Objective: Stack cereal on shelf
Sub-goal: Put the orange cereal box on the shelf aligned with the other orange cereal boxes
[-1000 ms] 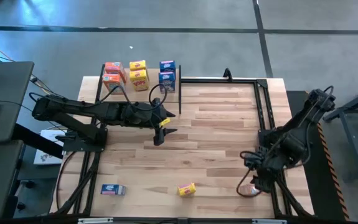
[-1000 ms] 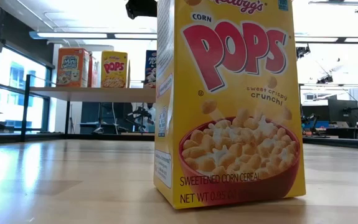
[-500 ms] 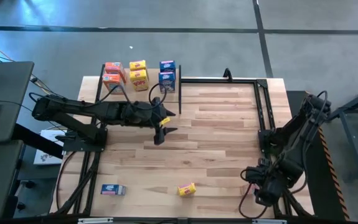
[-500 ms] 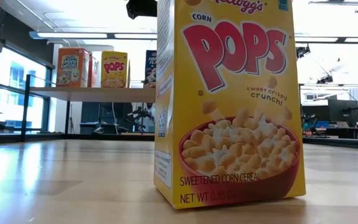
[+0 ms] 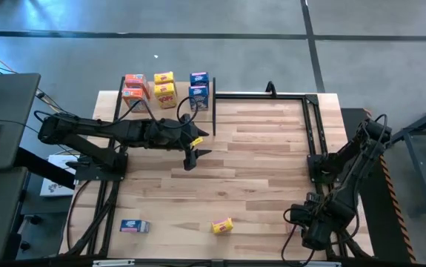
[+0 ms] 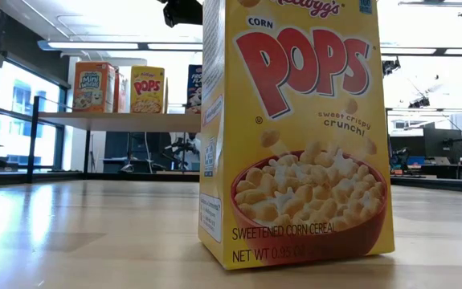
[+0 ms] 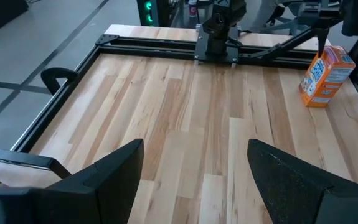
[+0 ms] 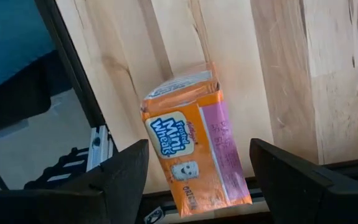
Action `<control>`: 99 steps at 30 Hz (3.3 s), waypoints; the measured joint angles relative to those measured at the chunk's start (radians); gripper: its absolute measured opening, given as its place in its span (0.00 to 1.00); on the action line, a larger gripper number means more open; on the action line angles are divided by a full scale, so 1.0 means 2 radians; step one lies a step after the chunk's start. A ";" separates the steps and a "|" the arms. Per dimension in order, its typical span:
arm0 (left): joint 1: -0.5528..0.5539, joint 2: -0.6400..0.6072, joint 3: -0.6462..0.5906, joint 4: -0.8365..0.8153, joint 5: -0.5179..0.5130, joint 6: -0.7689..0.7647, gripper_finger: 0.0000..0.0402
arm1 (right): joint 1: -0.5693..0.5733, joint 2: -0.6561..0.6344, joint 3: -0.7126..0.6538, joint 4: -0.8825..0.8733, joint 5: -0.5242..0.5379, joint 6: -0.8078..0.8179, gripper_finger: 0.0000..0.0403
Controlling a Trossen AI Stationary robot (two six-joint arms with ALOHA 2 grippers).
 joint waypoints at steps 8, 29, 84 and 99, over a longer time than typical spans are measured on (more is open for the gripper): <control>0.000 0.000 0.000 0.000 0.000 -0.001 0.69 | 0.000 0.024 0.000 -0.005 0.001 -0.001 0.67; 0.000 0.000 0.000 -0.001 0.000 -0.001 0.69 | -0.018 0.031 0.025 -0.015 0.002 -0.005 0.37; 0.000 0.000 0.000 0.096 0.045 0.025 0.69 | -0.449 0.030 0.246 0.035 0.095 -0.583 0.34; 0.000 0.000 0.000 0.108 0.045 0.078 0.69 | -0.461 0.030 0.246 0.084 0.091 -0.608 0.34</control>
